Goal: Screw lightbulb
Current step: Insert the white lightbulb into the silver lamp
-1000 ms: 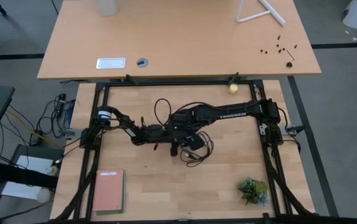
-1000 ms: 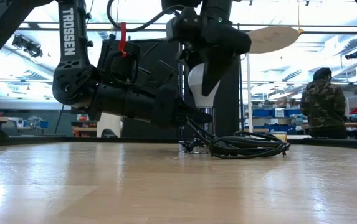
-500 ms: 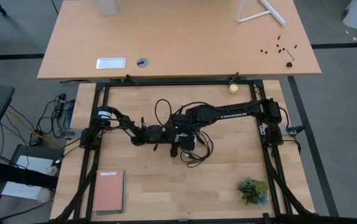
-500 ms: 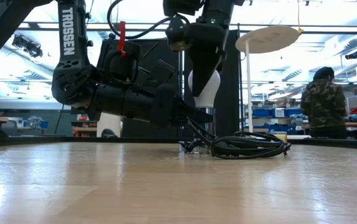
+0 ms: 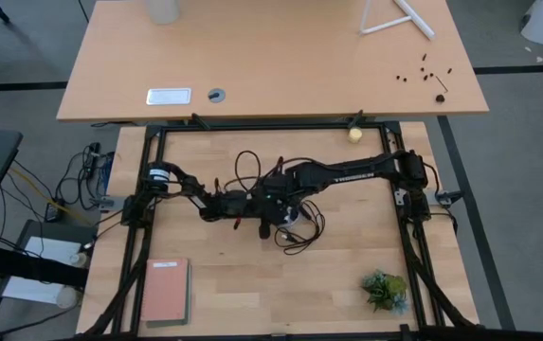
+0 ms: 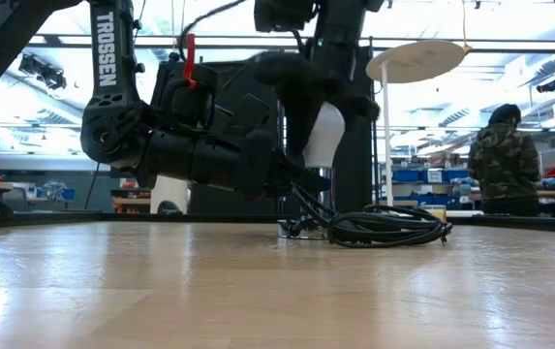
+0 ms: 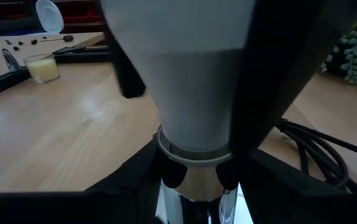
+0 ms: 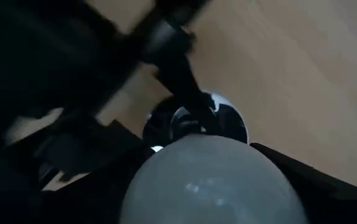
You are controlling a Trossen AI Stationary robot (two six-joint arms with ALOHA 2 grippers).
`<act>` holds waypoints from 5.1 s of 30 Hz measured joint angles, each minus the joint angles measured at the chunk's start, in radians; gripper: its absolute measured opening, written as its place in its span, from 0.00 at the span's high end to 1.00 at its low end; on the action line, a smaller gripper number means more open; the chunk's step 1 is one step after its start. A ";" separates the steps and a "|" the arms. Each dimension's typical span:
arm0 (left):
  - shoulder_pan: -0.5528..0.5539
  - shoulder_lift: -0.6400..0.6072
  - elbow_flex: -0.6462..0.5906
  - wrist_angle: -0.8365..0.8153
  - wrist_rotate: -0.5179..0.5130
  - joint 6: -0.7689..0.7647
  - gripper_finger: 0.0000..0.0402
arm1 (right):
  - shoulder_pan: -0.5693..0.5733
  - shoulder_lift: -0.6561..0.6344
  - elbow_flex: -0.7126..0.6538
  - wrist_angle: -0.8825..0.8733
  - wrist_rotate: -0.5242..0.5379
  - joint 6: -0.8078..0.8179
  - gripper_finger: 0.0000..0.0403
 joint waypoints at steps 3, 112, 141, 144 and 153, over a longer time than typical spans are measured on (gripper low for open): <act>0.000 0.000 0.000 0.002 -0.005 0.000 0.53 | 0.001 -0.004 -0.038 0.009 -0.005 0.138 0.31; 0.000 0.000 -0.001 -0.008 -0.003 0.000 0.53 | -0.002 0.000 0.016 0.061 0.108 0.120 0.42; 0.002 -0.002 -0.001 -0.021 -0.005 -0.003 0.53 | -0.080 -0.011 0.444 -0.251 -0.026 -0.376 0.22; 0.003 -0.002 -0.001 -0.020 -0.005 -0.003 0.53 | -0.049 -0.012 0.506 -0.322 -0.019 -0.723 0.23; 0.006 -0.001 -0.001 -0.021 -0.005 -0.003 0.53 | 0.041 0.003 0.483 -0.483 0.165 -1.326 0.22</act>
